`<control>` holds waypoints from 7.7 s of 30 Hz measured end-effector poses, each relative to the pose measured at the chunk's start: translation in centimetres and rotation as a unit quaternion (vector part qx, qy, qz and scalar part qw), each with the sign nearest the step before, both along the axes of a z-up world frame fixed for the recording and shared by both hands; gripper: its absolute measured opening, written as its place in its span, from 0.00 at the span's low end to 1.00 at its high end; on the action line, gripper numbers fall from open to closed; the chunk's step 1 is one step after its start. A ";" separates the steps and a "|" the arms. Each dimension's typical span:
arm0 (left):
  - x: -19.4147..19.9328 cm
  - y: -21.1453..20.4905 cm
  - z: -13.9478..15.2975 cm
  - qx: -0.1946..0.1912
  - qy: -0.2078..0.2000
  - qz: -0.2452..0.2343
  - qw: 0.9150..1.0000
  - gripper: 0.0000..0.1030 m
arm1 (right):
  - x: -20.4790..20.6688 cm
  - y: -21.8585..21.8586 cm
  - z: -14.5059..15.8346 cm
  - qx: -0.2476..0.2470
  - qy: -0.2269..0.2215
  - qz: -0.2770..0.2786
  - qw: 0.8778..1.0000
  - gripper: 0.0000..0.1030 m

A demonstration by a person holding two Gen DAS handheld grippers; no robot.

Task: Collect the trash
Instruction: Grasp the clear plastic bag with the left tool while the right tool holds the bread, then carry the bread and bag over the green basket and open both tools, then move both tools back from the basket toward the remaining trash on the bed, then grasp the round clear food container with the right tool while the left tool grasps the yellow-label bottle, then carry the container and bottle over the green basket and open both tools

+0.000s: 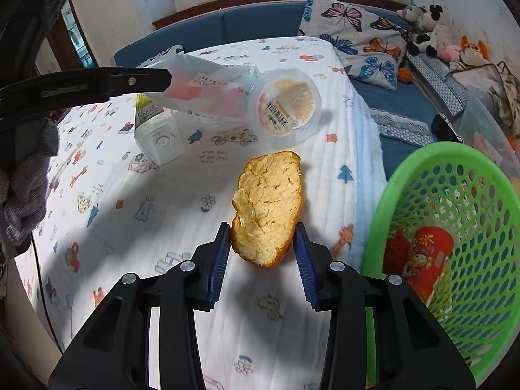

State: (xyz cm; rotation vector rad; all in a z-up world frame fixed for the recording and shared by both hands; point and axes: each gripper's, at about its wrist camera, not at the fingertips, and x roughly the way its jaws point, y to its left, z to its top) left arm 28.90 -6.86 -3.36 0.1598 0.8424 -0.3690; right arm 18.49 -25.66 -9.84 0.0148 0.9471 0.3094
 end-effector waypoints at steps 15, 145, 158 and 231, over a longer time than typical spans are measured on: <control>0.4 -1.7 0.3 0.032 -0.027 -0.033 0.999 0.55 | -0.7 -0.8 0.5 0.009 -0.006 -0.006 1.000 0.39; -3.2 3.2 3.6 -0.026 0.008 0.109 0.994 0.61 | -0.2 -4.7 8.3 0.027 -0.084 -0.035 0.996 0.69; 0.4 5.7 2.0 -0.048 0.046 0.153 0.986 0.69 | 6.7 -1.1 4.0 0.015 -0.061 0.021 0.998 0.81; -6.7 3.8 0.1 -0.084 0.111 0.133 0.981 0.45 | -3.1 -4.6 5.4 0.028 -0.078 -0.023 0.996 0.66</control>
